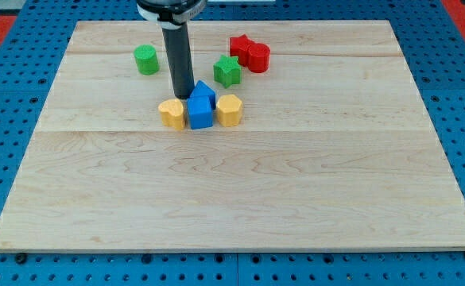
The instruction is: Push the blue blocks towards the bottom
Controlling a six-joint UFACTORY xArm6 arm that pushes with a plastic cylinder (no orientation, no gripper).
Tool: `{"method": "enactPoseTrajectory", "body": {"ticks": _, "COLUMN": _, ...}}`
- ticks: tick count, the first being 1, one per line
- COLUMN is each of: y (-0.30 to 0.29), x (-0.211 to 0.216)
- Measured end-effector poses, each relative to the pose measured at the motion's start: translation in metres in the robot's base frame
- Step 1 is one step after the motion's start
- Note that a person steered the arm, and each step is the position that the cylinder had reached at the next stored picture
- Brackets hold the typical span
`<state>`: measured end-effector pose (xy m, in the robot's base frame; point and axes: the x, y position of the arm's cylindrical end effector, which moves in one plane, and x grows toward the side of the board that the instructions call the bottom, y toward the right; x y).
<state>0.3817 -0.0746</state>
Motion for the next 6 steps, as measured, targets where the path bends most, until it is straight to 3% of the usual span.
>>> {"method": "enactPoseTrajectory", "body": {"ticks": 3, "y": 0.038, "x": 0.034}}
{"method": "enactPoseTrajectory", "body": {"ticks": 4, "y": -0.010, "x": 0.012}}
{"method": "enactPoseTrajectory", "body": {"ticks": 5, "y": -0.023, "x": -0.023}}
{"method": "enactPoseTrajectory", "body": {"ticks": 6, "y": 0.014, "x": -0.025}}
